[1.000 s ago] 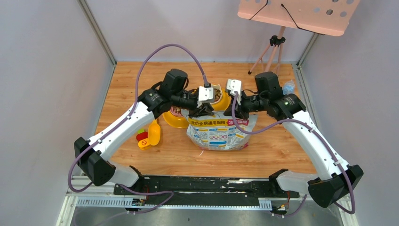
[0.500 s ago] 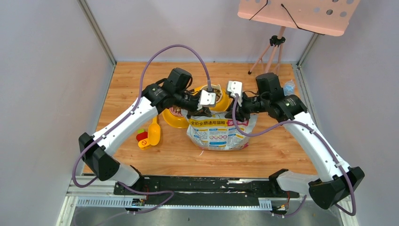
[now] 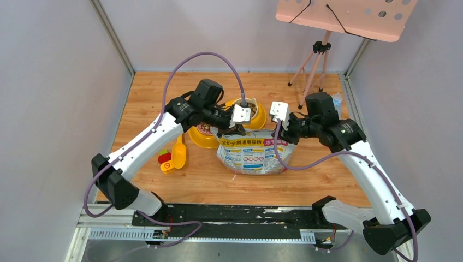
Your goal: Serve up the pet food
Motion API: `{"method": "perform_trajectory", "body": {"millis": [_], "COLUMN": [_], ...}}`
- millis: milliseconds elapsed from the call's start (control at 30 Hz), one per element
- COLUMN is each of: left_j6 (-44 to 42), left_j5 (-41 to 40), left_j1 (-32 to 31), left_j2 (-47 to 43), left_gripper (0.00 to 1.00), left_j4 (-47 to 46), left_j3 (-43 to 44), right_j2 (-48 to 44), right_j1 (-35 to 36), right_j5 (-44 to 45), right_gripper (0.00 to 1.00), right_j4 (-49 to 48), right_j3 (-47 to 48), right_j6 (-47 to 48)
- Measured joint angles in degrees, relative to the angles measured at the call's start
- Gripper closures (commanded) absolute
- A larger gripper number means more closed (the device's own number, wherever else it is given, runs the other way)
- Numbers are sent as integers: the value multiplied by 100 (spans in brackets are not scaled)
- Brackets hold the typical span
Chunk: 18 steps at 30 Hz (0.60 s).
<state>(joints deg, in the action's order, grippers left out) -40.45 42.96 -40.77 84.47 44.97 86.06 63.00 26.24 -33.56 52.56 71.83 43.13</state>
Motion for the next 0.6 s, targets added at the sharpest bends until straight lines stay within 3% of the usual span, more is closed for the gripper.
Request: {"method": "perform_trajectory", "body": {"millis": [33, 133, 233, 267, 367, 467, 567, 600], "left_j6": [-2, -17, -24, -24, -24, -22, -15, -11], "left_j5": [-2, 7, 13, 4, 11, 11, 13, 33], "left_j1": [9, 28, 28, 28, 46, 63, 96, 98], "left_j2": [0, 0, 0, 0, -2, -2, -4, -13], "left_gripper": [100, 100, 100, 100, 100, 100, 100, 100], "left_j4": [4, -2, -2, 4, 0, 17, -44, -70], "left_j3": [0, 0, 0, 0, -7, -9, -22, -42], "right_j2": [-50, -127, -120, -116, -74, 138, 424, 529], "right_j1": [-44, -129, -162, -170, -260, -435, -737, -833], "right_j5": [61, 63, 44, 74, 170, 149, -144, -295], "right_gripper": [100, 100, 69, 67, 74, 100, 99, 90], "right_j4": [37, 190, 256, 299, 538, 918, 1440, 1593], "right_j3": [0, 4, 28, 39, 144, 522, 962, 1056], "right_j6": [22, 68, 90, 98, 103, 133, 232, 284]}}
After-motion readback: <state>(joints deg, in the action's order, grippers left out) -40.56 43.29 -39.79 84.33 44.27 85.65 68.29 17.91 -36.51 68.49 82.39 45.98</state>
